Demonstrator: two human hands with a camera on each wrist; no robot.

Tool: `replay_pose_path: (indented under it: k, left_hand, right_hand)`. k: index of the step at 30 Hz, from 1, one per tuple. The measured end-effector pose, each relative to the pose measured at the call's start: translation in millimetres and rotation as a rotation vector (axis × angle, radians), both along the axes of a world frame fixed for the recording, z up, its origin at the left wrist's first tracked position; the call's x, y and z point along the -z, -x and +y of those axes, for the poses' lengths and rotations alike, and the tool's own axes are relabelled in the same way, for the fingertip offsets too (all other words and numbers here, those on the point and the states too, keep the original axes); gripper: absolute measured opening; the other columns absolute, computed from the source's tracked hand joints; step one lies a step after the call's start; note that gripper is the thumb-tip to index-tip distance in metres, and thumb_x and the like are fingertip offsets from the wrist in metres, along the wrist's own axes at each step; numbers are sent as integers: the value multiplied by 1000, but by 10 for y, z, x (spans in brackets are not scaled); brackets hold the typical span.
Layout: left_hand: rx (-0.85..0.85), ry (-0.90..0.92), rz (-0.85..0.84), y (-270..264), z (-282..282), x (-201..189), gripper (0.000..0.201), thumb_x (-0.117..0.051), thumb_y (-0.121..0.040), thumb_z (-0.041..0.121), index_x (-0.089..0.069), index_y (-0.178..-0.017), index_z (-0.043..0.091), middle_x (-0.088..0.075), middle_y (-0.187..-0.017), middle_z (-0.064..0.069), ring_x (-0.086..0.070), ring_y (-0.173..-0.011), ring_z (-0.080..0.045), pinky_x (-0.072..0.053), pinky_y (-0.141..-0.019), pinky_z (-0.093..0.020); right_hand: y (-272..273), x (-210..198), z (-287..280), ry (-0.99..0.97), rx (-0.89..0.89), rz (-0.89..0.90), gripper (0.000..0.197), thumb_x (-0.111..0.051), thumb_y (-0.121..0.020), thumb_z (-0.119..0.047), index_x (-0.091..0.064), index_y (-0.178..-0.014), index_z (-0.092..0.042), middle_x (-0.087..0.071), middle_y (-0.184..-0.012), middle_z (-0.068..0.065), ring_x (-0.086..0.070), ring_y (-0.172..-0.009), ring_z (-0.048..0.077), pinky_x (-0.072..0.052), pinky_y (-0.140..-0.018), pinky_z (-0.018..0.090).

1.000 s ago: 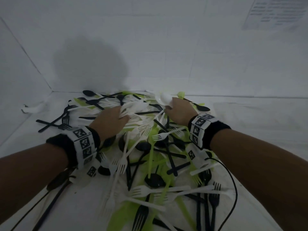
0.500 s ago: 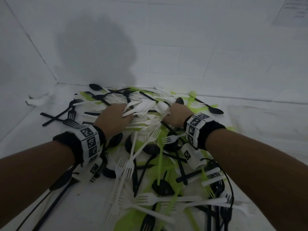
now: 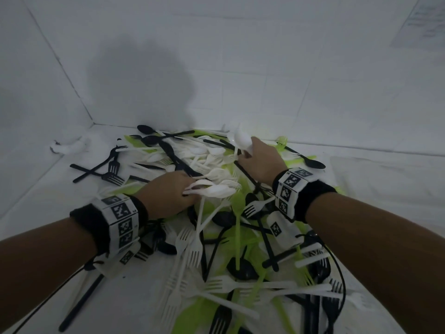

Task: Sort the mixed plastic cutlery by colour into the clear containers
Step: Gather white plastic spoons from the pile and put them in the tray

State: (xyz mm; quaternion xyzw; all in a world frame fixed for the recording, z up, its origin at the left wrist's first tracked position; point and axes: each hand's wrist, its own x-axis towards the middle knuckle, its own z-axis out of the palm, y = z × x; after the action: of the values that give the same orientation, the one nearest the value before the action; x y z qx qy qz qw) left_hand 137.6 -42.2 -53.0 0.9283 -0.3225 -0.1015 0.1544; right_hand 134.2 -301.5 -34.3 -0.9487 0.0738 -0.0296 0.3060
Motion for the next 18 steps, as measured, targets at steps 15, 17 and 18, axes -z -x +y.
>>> replay_pose_path:
  k: [15, 17, 18]
  left_hand:
    - [-359, 265, 81, 235, 622, -198, 29, -40, -108, 39, -62, -104, 21, -66, -82, 2, -63, -72, -21, -52, -68, -38]
    - [-436, 349, 162, 313, 746, -216, 20, -40, -109, 28, -56, -119, 27, -69, -91, 4, -68, -71, -19, -56, -69, -38]
    - [-472, 381, 185, 367, 794, -234, 21, -40, -108, 23, -52, -125, 30, -70, -96, 4, -70, -71, -17, -57, -68, -36]
  right_hand:
    - [50, -62, 440, -11, -108, -41, 24, -42, -98, -32, -55, -97, -11, -62, -88, 5, -60, -80, 27, -47, -69, 39]
    - [45, -56, 546, -33, -136, -36, 24, -41, -99, -32, -53, -100, -11, -61, -88, 6, -59, -78, 26, -45, -67, 37]
    - [44, -59, 601, -43, -154, -38, 24, -40, -100, -32, -52, -99, -11, -61, -88, 7, -60, -77, 26, -46, -67, 37]
